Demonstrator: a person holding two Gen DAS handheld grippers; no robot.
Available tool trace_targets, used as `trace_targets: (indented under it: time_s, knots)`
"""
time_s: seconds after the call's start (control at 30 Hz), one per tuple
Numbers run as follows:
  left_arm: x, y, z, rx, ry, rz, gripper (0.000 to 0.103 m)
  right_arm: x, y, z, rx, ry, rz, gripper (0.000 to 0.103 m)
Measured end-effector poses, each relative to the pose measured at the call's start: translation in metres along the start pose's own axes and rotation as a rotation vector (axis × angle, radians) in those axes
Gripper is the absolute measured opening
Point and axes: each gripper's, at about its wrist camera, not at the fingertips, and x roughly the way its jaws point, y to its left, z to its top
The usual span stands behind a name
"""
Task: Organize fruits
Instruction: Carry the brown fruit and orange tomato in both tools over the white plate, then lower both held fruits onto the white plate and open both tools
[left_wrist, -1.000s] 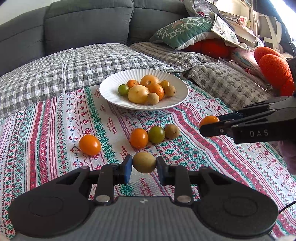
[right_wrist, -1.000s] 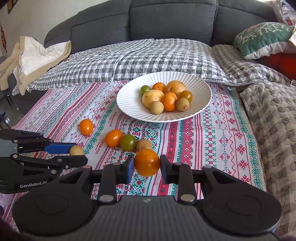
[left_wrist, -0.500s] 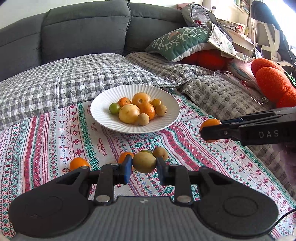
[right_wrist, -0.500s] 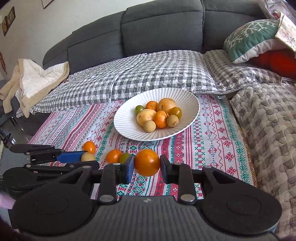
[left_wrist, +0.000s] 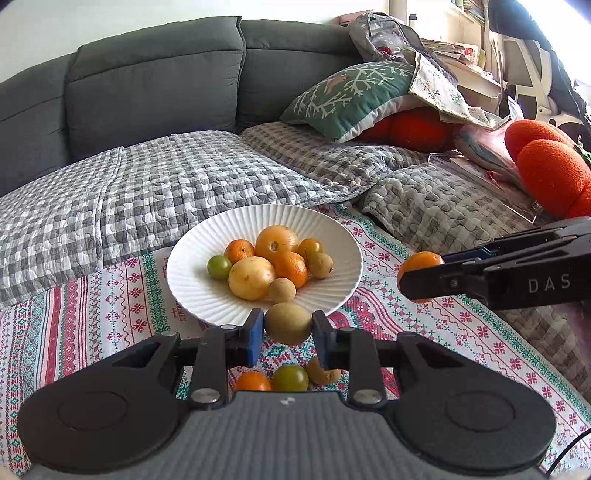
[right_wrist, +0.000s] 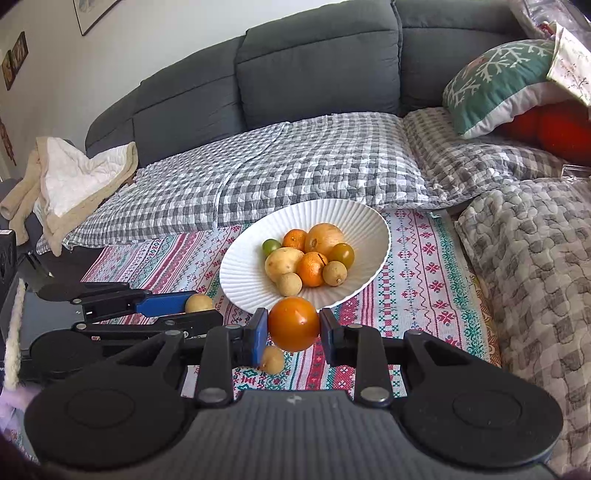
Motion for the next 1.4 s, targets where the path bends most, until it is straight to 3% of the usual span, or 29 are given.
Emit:
trace_targets:
  time_s: [0.57, 1.17, 1.27, 1.4]
  knots:
    - [0.068, 0.019, 0.005, -0.009, 0.029, 0.039, 0.016, 0.06, -0.012, 0.014, 0.009, 0.016, -0.011, 0.027]
    - [0.076, 0.021, 0.003, -0.01, 0.037, 0.056, 0.017, 0.075, -0.014, 0.013, 0.019, 0.027, -0.025, 0.029]
    - [0.075, 0.02, 0.003, -0.009, 0.036, 0.056, 0.023, 0.073, -0.013, 0.014, 0.021, 0.025, -0.023, 0.034]
    - [0.069, 0.016, 0.003, 0.004, 0.033, 0.063, 0.045, 0.067, -0.01, 0.015, 0.016, 0.014, -0.021, 0.048]
